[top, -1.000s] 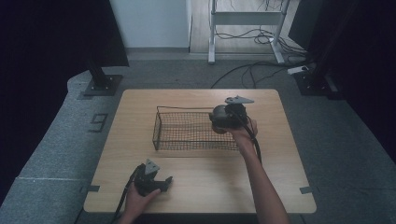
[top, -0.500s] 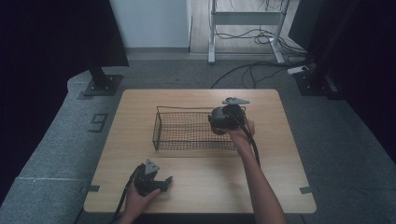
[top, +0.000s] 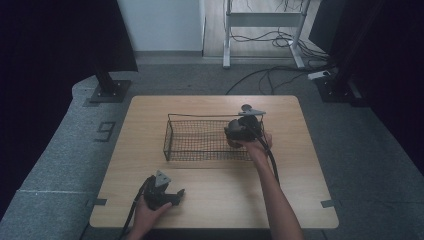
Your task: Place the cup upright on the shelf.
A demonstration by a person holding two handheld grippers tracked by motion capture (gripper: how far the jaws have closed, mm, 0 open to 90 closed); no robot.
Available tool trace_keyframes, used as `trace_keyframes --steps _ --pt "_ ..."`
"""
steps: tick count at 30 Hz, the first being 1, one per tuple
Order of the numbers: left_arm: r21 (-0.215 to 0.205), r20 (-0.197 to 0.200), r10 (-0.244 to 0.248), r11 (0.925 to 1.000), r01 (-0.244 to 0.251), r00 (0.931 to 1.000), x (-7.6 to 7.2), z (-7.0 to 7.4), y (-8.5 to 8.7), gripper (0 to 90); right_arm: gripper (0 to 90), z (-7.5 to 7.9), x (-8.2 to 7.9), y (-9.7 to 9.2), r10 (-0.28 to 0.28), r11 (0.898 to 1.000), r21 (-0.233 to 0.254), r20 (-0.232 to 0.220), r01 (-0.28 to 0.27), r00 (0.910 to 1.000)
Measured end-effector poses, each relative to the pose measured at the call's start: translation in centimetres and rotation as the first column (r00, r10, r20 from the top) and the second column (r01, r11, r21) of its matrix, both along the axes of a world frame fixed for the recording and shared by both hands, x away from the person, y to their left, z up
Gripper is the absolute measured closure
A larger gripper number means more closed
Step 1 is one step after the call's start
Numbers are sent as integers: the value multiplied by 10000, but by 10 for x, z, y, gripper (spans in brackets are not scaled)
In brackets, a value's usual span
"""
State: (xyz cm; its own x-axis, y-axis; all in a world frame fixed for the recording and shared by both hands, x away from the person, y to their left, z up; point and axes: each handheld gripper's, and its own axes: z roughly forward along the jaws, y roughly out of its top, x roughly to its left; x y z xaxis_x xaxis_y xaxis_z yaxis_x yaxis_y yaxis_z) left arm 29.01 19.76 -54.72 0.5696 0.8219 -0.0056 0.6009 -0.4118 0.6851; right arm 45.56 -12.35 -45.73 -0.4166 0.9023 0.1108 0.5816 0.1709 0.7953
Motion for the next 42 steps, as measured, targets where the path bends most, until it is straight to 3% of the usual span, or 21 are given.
trace_keyframes --steps 10,33,37,42 --pt "-18 -3 4 10000 -4 10000 0 0 0 140 130 -12 2 -2 -400 9992 -97 -319 397 9987" --pt "-10 -10 -2 10000 2 10000 0 0 0 140 129 -31 8 -4 -608 9959 -725 -1056 533 9925" --pt "-8 -11 -3 10000 3 10000 0 0 0 140 128 -31 8 -2 -582 9941 -973 -1042 480 9929" --pt "-7 -10 0 10000 0 10000 0 0 0 140 127 -34 8 3 -678 9836 -1740 -1094 480 9917"
